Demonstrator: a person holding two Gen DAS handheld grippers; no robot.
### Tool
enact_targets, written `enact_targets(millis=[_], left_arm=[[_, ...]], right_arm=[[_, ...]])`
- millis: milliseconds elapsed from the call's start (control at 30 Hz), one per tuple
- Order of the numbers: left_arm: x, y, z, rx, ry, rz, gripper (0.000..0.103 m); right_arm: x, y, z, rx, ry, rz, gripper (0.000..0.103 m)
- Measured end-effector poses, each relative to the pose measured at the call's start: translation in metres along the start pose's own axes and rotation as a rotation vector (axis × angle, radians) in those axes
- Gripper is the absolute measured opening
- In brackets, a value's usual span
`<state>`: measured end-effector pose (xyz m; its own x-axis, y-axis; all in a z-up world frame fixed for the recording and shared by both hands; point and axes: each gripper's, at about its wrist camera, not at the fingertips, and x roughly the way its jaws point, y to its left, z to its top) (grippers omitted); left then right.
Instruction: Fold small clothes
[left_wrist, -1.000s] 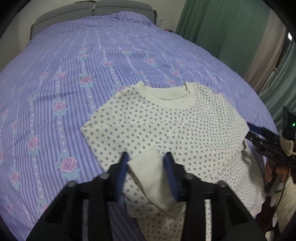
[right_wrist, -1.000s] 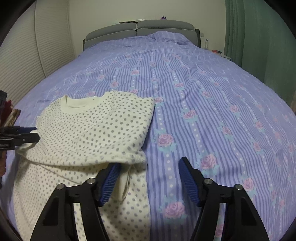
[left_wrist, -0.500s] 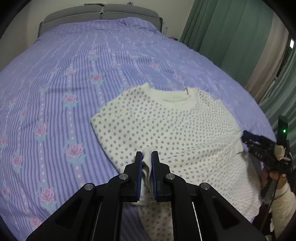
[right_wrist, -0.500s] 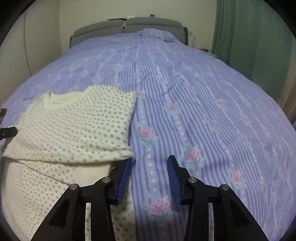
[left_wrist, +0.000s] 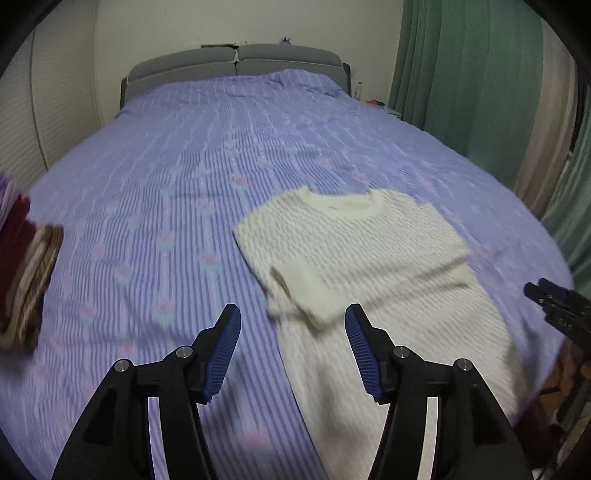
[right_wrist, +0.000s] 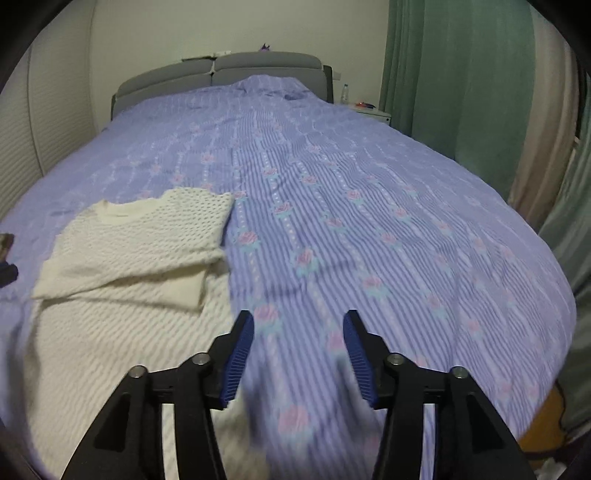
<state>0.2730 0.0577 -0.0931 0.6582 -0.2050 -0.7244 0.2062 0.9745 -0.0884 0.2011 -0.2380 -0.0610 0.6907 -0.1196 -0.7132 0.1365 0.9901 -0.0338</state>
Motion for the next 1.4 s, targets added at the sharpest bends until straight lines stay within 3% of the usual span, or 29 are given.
enact_targets(millis=[267, 467, 700, 967, 1033, 1133, 1200, 1267, 1333, 1400], left_arm=[[-0.052, -0.006, -0.072, -0.104, 0.069, -0.117, 0.058], [-0.049, -0.024, -0.117, -0.129, 0.148, -0.169, 0.058], [-0.028, -0.036, -0.138, -0.138, 0.215, -0.178, 0.058], [-0.004, -0.030, -0.156, -0.222, 0.295, -0.278, 0.057], [0.000, -0.026, -0.154, -0.259, 0.294, -0.304, 0.056], [0.001, -0.023, -0.152, -0.274, 0.284, -0.324, 0.047], [0.001, -0.025, -0.152, -0.270, 0.289, -0.314, 0.028], [-0.002, -0.029, -0.153, -0.244, 0.294, -0.331, 0.015], [-0.008, -0.032, -0.150, -0.235, 0.282, -0.331, 0.013], [-0.019, -0.034, -0.147, -0.226, 0.254, -0.323, 0.012]], right_arm=[[-0.050, -0.007, -0.046, 0.016, 0.028, 0.071, 0.052], [-0.052, -0.012, -0.080, 0.075, 0.088, 0.156, 0.052], [-0.042, -0.013, -0.103, 0.115, 0.100, 0.230, 0.052], [-0.021, -0.019, -0.112, 0.184, 0.135, 0.297, 0.051], [-0.014, -0.018, -0.113, 0.196, 0.157, 0.319, 0.047], [-0.005, -0.018, -0.116, 0.217, 0.177, 0.347, 0.044], [-0.001, -0.017, -0.117, 0.224, 0.187, 0.350, 0.041], [-0.001, -0.018, -0.117, 0.224, 0.187, 0.356, 0.024], [-0.003, -0.021, -0.118, 0.239, 0.189, 0.358, 0.011], [-0.010, -0.025, -0.117, 0.262, 0.167, 0.360, 0.008]])
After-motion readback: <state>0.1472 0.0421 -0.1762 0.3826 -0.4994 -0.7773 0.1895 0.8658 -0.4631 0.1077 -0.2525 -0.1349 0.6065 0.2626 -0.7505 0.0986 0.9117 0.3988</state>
